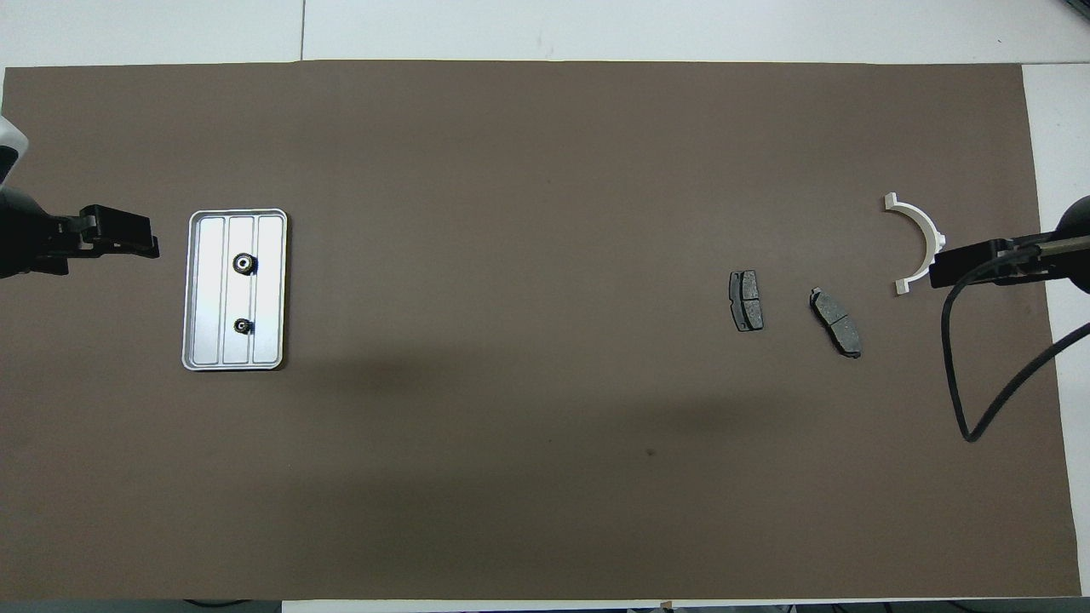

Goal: Place bearing gear from tray to pile
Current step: 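Lower the left gripper onto a black gear in the silver tray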

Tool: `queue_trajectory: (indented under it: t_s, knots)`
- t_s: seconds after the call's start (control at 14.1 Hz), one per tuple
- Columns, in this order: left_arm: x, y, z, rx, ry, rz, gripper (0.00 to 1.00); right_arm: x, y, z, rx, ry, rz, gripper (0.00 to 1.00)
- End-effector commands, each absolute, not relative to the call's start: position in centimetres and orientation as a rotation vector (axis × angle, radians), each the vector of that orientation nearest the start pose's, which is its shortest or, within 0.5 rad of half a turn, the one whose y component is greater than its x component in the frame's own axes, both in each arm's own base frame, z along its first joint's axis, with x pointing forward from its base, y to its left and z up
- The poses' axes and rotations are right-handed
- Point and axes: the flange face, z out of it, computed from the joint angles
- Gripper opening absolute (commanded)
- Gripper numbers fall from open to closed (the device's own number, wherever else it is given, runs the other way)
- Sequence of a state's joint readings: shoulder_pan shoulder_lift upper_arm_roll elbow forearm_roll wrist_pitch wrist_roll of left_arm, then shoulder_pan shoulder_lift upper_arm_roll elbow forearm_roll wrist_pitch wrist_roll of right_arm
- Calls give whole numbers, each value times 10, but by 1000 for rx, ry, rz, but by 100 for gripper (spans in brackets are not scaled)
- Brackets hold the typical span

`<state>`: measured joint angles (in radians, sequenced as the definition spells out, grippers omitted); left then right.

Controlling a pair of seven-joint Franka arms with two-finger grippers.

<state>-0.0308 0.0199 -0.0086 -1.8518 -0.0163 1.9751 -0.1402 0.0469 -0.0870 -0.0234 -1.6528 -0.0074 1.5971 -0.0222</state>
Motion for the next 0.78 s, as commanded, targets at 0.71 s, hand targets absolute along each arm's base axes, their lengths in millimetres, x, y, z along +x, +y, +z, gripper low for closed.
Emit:
queue_trajectory:
  t_s: [0.71]
  knots:
    - [614, 6, 334, -3105, -181, -142, 71, 526, 15, 636, -3123, -62, -84, 100]
